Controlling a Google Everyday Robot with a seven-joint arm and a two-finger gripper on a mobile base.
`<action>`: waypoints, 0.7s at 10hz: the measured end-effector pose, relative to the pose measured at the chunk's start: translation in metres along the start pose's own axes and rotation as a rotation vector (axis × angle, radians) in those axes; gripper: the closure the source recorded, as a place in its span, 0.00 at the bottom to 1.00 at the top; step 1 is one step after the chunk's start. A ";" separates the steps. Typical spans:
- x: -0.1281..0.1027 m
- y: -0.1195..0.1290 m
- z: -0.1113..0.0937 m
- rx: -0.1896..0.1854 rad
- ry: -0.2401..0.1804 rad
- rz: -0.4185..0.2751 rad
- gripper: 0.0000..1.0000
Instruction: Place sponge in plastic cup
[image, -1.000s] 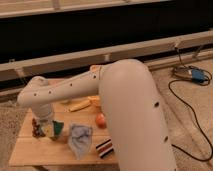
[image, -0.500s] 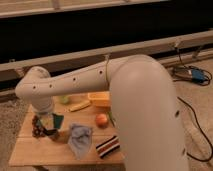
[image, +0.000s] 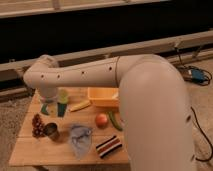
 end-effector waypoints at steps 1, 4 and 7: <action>0.004 -0.013 0.001 -0.003 -0.030 0.004 1.00; 0.015 -0.039 0.000 -0.001 -0.120 0.015 1.00; 0.013 -0.039 0.000 -0.002 -0.122 0.012 1.00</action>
